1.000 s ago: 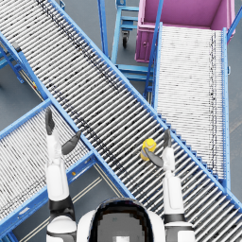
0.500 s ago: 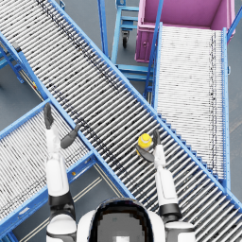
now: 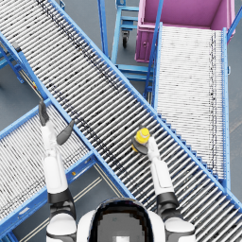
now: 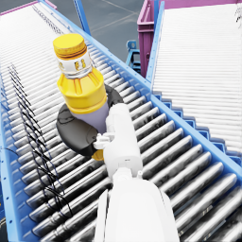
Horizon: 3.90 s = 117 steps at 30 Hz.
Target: Pick up the oil and place it on the left assembly line, put the cola on the right, and keep Sprite still
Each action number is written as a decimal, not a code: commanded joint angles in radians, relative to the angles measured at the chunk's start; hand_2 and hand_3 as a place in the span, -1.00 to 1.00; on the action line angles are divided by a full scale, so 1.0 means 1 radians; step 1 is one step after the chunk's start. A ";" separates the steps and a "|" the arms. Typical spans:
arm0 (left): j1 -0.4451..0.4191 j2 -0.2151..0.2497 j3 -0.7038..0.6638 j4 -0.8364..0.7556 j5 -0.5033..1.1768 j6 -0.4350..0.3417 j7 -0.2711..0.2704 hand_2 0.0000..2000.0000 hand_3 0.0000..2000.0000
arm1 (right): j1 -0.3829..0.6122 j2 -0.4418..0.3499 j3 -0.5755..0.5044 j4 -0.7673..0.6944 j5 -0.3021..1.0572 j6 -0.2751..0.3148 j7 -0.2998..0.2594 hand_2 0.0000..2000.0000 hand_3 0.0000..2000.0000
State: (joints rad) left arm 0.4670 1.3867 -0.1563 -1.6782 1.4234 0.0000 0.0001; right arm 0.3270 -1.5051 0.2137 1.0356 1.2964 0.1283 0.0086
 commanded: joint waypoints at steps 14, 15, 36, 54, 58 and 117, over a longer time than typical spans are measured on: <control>-0.070 0.019 -0.016 -0.086 0.000 0.000 0.000 -1.00 -1.00 | 0.014 -0.014 -0.106 0.432 -0.006 -0.054 -0.008 1.00 1.00; -0.085 0.023 -0.012 -0.094 0.000 0.000 0.000 -1.00 -1.00 | 0.021 -0.016 -0.106 0.459 -0.006 -0.042 -0.008 1.00 1.00; -0.160 0.049 0.230 -0.107 0.000 0.000 0.000 -1.00 -1.00 | 0.200 -0.056 0.020 0.596 -0.007 0.020 -0.009 1.00 1.00; -0.090 0.108 0.494 -0.033 0.132 -0.020 -0.009 -1.00 -1.00 | 0.258 0.020 0.258 0.609 -0.004 -0.038 -0.013 1.00 1.00; -0.068 0.127 0.511 -0.006 0.216 -0.009 -0.004 -1.00 -1.00 | 0.259 0.009 0.277 0.631 -0.005 -0.033 -0.007 1.00 1.00; -0.098 -0.004 -0.354 -0.169 0.245 -0.001 0.000 -1.00 -1.00 | 0.132 -0.014 0.045 0.778 -0.007 -0.128 -0.009 -1.00 -1.00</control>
State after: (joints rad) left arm 0.3204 1.4567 -0.5965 -1.7128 1.6685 -0.0010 0.0002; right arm 0.4436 -1.5131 0.2801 1.8077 1.2896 0.0000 0.0000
